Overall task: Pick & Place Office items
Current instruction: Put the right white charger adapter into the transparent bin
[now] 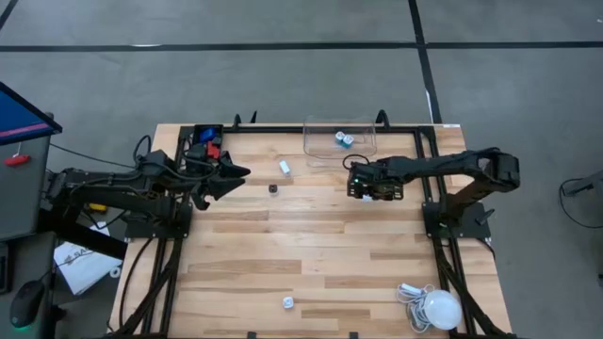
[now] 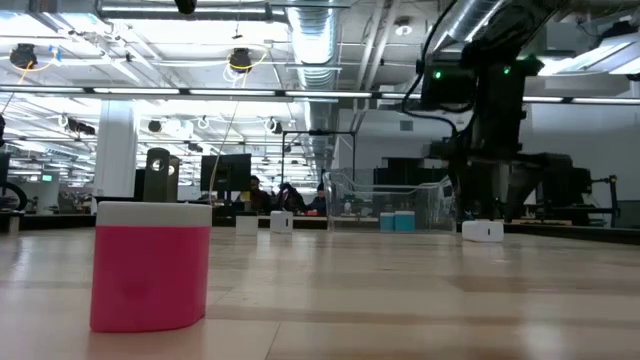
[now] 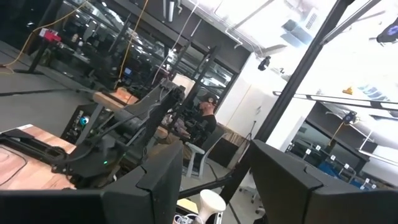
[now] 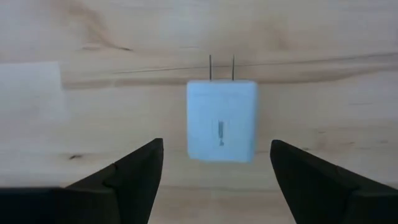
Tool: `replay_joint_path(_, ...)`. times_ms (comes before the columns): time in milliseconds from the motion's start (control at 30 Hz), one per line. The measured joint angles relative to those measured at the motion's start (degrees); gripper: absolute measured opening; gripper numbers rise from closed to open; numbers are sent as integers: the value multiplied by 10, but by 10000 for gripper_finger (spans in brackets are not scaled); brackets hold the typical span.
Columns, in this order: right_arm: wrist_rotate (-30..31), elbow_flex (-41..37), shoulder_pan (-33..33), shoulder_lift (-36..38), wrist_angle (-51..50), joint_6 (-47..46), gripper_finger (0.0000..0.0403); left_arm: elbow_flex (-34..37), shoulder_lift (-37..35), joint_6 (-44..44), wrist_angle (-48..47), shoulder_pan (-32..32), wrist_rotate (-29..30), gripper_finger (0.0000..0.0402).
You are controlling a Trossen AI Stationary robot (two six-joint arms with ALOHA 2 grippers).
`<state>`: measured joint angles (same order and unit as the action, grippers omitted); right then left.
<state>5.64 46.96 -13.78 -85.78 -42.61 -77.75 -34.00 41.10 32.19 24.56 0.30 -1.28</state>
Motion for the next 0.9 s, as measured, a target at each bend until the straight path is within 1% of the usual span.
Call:
replay_joint_path(367,-11,2,-20,-78,3,41,281,0,0,2,21,0,10,182)
replay_joint_path(433,-13,2,-21,-83,6,47,269,0,0,2,21,0,10,182)
replay_joint_path(500,-12,2,-21,-83,9,48,247,0,0,2,21,0,10,182)
replay_joint_path(667,-9,2,-29,-77,16,71,170,0,0,2,21,0,11,182)
replay_joint_path(700,-11,2,-32,-77,16,77,165,0,0,2,21,0,11,182)
replay_joint_path(800,-18,0,-33,-72,17,91,167,0,0,2,21,0,11,182)
replay_joint_path(900,-22,-3,-9,-45,26,89,167,0,0,2,21,0,11,182)
